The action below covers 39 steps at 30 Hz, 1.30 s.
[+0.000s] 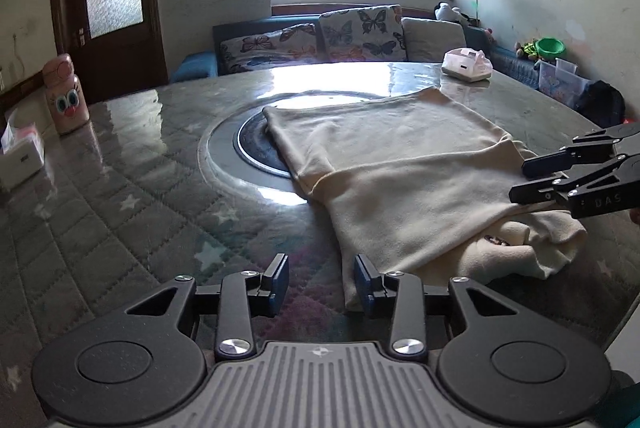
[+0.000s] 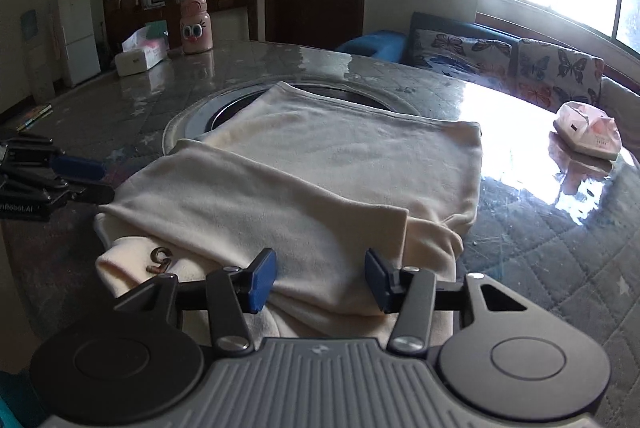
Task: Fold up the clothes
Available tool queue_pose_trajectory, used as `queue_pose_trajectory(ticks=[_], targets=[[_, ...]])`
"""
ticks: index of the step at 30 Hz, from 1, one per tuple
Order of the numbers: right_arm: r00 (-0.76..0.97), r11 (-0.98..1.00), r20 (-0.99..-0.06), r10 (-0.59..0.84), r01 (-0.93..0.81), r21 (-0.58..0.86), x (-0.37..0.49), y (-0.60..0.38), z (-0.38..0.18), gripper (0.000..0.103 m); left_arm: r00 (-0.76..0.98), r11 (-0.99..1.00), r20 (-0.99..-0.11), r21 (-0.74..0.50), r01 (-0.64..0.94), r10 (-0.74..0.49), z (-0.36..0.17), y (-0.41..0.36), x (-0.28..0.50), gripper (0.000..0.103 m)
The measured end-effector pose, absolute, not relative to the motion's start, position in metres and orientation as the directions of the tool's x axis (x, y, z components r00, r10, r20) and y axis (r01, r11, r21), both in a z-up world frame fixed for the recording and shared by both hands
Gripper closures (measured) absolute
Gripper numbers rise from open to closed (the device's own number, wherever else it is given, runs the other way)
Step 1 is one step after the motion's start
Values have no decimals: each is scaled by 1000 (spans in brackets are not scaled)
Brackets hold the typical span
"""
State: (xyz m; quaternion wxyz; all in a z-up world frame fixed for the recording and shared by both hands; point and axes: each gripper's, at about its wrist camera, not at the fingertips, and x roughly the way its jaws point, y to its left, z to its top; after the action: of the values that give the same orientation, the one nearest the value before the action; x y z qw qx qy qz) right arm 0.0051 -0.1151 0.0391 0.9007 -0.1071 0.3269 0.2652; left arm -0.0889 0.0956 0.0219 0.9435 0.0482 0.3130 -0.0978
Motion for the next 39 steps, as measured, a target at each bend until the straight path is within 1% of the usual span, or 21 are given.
queue_pose_trajectory(ticks=[4,7,12,13,14,18,24,30,32,34,37,39], targets=[[657,836,-637,404,-548,-34,0,-119,45,54,786,961,-586,43,274,-198,32,87,-92,62],[652,834,-644,400,-551,-39,-3,-122,43,56,771,929,-582,69,363,-258,37,73,-99,59],[648,831,-641,412,-556,-28,-8,-128,47,61,721,838,-585,123,532,-371,40,46,-117,56],[642,828,-644,417,-560,-23,-8,-128,46,65,710,821,-589,130,555,-386,38,42,-119,55],[640,825,-647,414,-564,-30,-9,-129,44,67,699,809,-595,134,572,-396,36,39,-121,55],[645,815,-650,402,-576,-67,-16,-130,40,68,675,773,-611,156,614,-413,29,28,-125,55],[646,805,-656,391,-585,-97,-20,-136,41,68,664,752,-618,171,637,-421,23,24,-122,55],[645,790,-661,384,-600,-127,-28,-140,50,65,677,747,-609,198,634,-413,16,17,-117,55],[648,781,-659,382,-607,-144,-33,-142,53,59,685,753,-602,199,627,-411,16,17,-115,56],[649,767,-658,382,-620,-166,-38,-143,56,58,696,755,-591,210,621,-408,18,18,-115,56],[644,739,-660,386,-644,-197,-46,-143,58,52,713,760,-578,227,609,-398,19,18,-117,56],[638,709,-665,389,-668,-225,-53,-142,58,51,723,762,-570,241,601,-390,18,18,-118,56]])
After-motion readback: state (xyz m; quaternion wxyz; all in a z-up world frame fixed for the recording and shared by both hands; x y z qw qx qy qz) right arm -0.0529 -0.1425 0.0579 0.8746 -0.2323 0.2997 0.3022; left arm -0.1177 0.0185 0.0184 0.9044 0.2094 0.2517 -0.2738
